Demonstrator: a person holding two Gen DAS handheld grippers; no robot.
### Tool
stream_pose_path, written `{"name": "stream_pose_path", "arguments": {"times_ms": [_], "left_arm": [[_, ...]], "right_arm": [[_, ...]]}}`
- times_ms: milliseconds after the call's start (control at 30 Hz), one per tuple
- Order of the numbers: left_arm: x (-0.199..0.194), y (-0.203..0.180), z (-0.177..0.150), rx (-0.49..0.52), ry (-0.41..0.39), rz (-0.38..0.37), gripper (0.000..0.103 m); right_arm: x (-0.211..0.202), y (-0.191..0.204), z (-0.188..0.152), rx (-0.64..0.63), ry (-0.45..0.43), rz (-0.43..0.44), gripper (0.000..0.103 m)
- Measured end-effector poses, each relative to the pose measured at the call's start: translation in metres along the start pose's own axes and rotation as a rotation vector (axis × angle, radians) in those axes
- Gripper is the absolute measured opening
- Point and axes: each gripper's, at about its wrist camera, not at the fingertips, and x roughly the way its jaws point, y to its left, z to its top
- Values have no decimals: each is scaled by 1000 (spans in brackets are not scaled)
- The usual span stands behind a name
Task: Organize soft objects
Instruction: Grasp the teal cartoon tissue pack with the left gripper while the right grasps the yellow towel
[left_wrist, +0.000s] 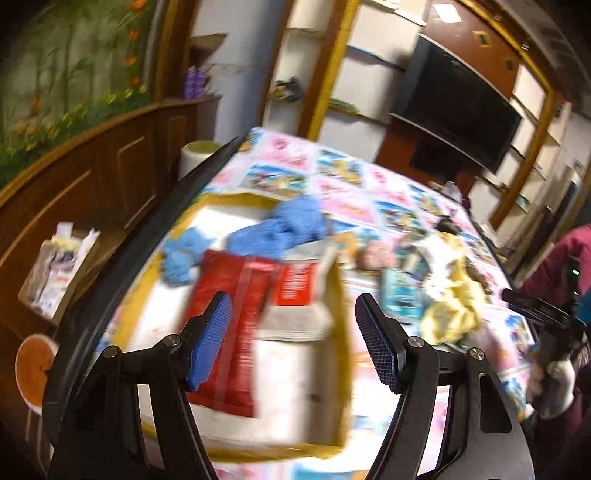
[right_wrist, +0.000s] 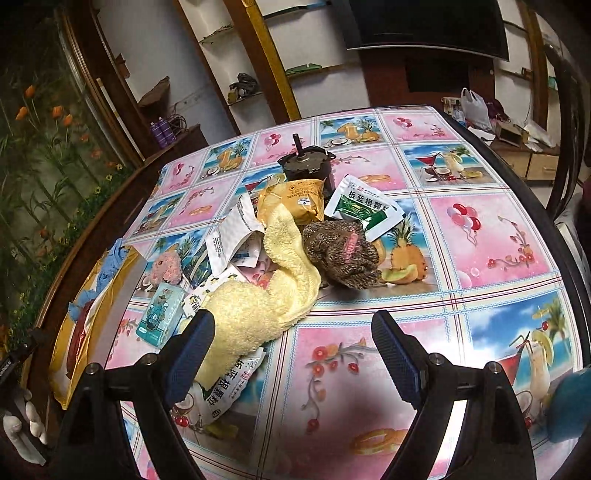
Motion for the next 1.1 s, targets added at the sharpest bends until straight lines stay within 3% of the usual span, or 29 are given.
{"name": "stream_pose_path", "arguments": {"times_ms": [200, 467, 633, 833, 900, 933, 1000, 1100], "left_arm": [[3, -48, -8, 83, 47, -78, 70], [19, -74, -18, 127, 104, -119, 70], [29, -75, -21, 108, 125, -128, 70], [45, -91, -19, 124, 156, -130, 70], [52, -99, -16, 145, 165, -121, 70], [57, -103, -15, 153, 172, -116, 70], [71, -111, -11, 163, 195, -113, 70], [99, -118, -5, 161, 245, -80, 70]], "right_arm": [[-6, -15, -3, 29, 0, 17, 87], [2, -15, 4, 16, 20, 33, 87], [27, 1, 3, 85, 118, 153, 87], [60, 48, 6, 3, 172, 53, 86], [66, 57, 4, -38, 167, 25, 73], [67, 58, 3, -49, 164, 12, 47], [66, 50, 1, -20, 165, 66, 44], [55, 36, -1, -13, 139, 61, 43]]}}
